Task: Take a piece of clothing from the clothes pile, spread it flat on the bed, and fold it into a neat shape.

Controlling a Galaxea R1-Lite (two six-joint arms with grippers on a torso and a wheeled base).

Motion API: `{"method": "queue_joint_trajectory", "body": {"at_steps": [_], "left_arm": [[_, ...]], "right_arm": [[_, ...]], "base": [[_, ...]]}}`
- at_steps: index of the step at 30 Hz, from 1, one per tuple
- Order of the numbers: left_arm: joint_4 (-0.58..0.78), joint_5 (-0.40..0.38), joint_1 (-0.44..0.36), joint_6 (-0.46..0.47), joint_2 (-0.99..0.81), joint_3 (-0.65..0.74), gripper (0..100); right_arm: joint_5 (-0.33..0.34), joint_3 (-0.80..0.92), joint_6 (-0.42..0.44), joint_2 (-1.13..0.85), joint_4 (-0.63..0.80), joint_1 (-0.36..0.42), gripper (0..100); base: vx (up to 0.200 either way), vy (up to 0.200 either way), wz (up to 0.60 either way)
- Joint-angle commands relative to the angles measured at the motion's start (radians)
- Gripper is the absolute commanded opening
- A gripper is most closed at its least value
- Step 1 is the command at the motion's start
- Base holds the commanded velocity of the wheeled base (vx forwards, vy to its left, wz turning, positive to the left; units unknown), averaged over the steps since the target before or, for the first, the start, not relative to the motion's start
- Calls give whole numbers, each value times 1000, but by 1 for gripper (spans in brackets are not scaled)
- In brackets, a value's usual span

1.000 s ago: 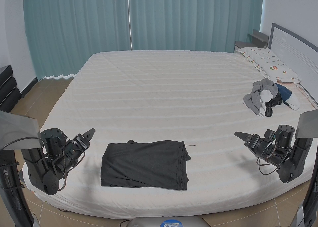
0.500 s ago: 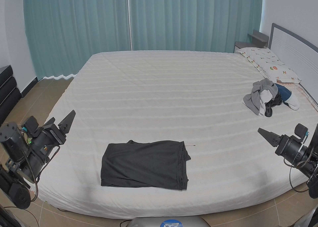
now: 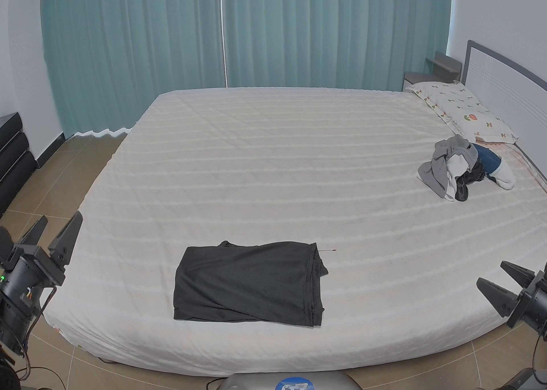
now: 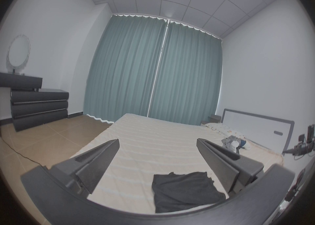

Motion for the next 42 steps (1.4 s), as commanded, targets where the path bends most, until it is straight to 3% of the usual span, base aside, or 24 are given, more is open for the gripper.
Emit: {"method": "queue_joint_trajectory", "body": {"at_steps": [1,4,6,9,15,17,22,24,27,33,42], "left_arm": [[944,32,23,256,-1010,-58,100],[943,93,40,261,-979,-55,100],[932,87,40,281,-982,-9,100],[920,89,38,327,-982,37,100],[1029,96,40,307,-982,37,100],[1088,83,38,292,-981,37,100],[1075,69,40,261,-981,37,100],[1079,61,38,177,-979,37,100],[1081,32,38,143,-979,37,100],[1124,-63,38,190,-978,37,100],[1124,-66,38,207,-978,37,100]], "right_arm": [[-7,-116,-254,-801,785,-55,100],[-15,-116,-279,-869,895,-72,100],[-47,-83,-317,-869,889,-75,100],[-99,-51,-334,-869,811,-75,100],[-113,19,-337,-869,640,-75,100],[-113,19,-322,-869,640,-75,100],[-113,21,-307,-869,639,-75,100],[-150,21,-290,-869,634,-75,100],[-142,19,-257,-869,643,-75,100],[-158,19,-167,-869,643,-75,100],[-173,19,-187,-869,645,-75,100]], "base": [[0,0,0],[0,0,0],[0,0,0],[0,0,0],[0,0,0],[0,0,0],[0,0,0],[0,0,0],[0,0,0],[0,0,0],[0,0,0]]}}
